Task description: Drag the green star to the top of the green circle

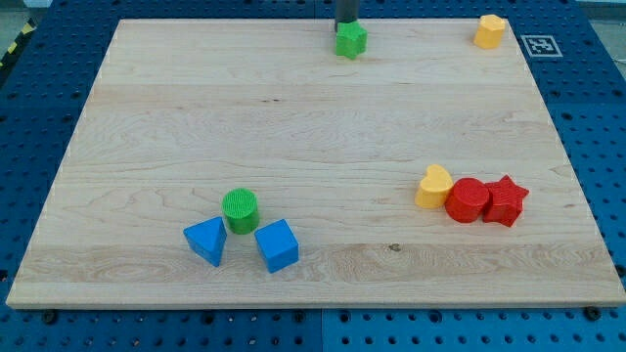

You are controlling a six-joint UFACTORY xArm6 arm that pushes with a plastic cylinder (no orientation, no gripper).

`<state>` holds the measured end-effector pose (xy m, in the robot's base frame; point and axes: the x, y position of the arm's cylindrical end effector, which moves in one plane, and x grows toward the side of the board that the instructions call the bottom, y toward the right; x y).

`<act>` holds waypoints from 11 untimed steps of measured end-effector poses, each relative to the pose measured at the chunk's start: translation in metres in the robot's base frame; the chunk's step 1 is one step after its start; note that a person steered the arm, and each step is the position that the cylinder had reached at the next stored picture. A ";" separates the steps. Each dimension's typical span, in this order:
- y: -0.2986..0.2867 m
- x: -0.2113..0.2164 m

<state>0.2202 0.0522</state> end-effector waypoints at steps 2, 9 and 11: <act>0.003 0.027; 0.003 0.190; -0.058 0.190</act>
<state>0.4099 -0.0058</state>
